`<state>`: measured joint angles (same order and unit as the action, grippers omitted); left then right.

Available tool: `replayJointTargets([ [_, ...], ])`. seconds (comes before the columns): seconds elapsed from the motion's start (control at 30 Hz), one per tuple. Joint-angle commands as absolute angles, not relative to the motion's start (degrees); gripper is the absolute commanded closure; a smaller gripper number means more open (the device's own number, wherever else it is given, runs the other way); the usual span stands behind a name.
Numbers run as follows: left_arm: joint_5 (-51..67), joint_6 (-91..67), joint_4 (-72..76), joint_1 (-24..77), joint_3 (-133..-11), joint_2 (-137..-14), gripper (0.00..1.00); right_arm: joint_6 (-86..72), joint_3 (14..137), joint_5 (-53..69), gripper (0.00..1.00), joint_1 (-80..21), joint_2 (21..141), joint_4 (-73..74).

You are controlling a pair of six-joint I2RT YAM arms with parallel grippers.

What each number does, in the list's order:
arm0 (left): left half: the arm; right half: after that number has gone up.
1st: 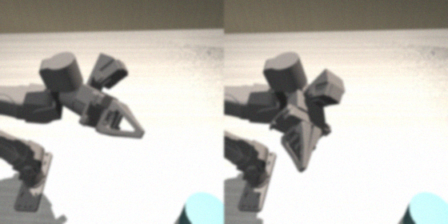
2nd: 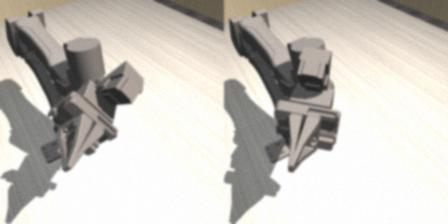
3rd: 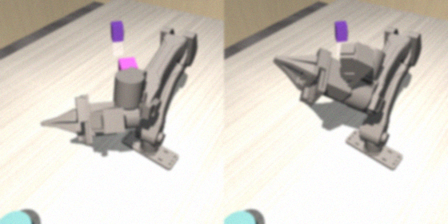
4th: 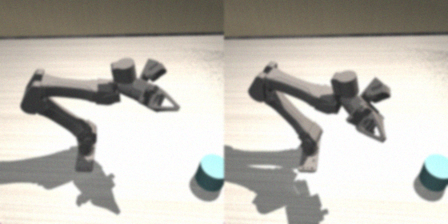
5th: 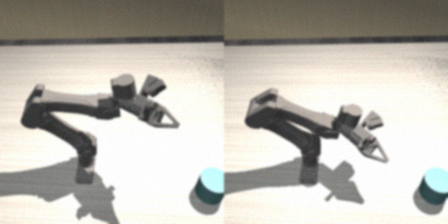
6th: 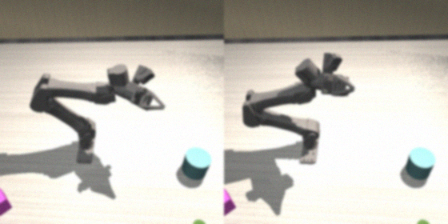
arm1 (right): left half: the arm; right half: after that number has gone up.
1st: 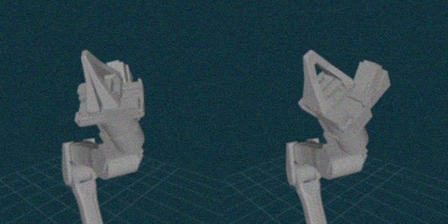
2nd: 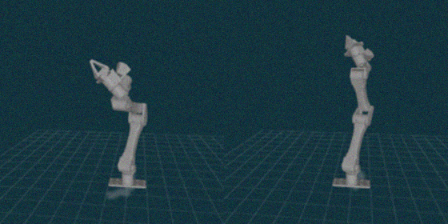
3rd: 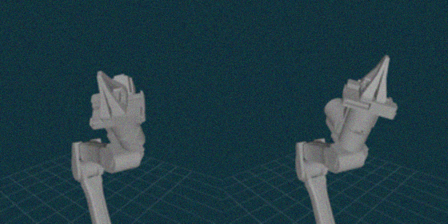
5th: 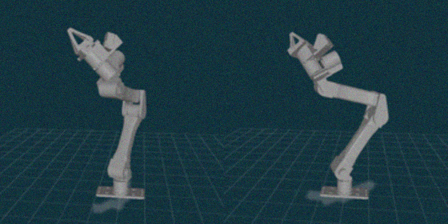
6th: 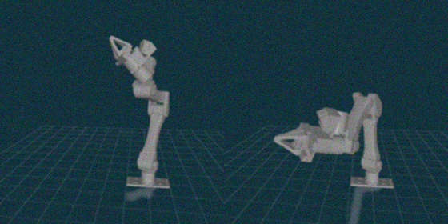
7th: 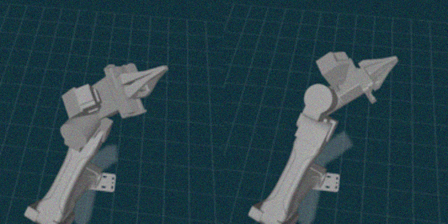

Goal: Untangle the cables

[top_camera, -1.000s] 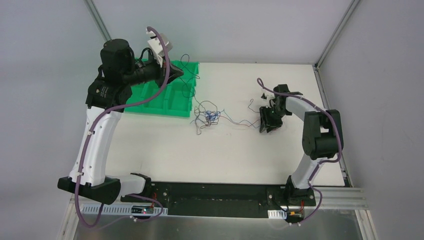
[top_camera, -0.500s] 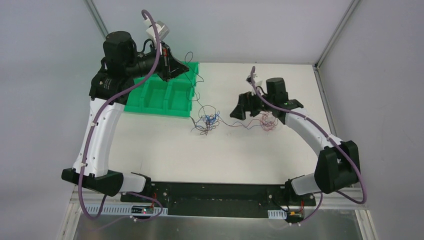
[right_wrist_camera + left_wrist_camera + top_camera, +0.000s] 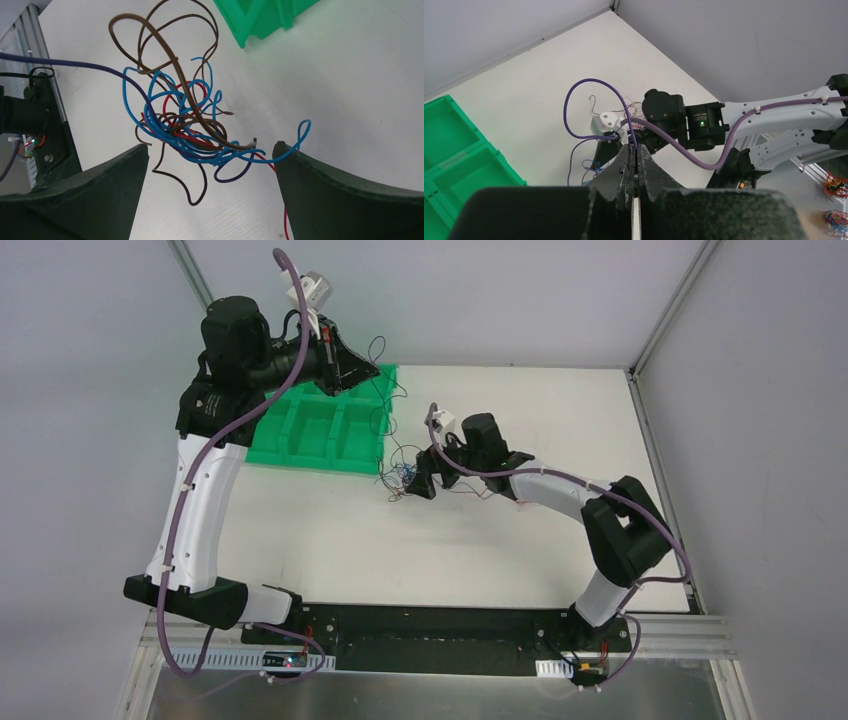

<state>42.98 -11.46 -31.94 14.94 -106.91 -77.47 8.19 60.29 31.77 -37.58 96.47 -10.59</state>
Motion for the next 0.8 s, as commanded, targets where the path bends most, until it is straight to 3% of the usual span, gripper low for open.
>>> replayJointTargets([
  [0.0,42.6,-14.8,-29.2,14.9,-109.1,-78.0,1.00,6.4,63.8,26.7,0.02,-39.4,99.5,-21.4],
  [0.07,42.6,-15.3,-29.0,14.9,-109.3,-78.2,1.00,4.8,64.2,24.9,0.04,-39.8,101.3,-24.1],
  [0.13,42.2,-15.4,-29.0,14.9,-109.7,-78.4,1.00,4.8,64.6,24.0,0.15,-40.0,102.6,-25.0],
  [0.17,42.1,-15.4,-29.0,14.9,-109.9,-78.5,1.00,4.9,64.6,23.6,0.25,-40.1,103.0,-25.0],
  [0.33,41.7,-15.6,-29.0,13.9,-111.6,-79.0,1.00,7.6,63.3,22.4,0.97,-39.9,102.9,-23.6],
  [0.77,34.5,-14.6,-29.4,5.2,-139.1,-85.6,1.00,23.1,62.4,12.4,1.00,-35.7,101.0,5.2],
])
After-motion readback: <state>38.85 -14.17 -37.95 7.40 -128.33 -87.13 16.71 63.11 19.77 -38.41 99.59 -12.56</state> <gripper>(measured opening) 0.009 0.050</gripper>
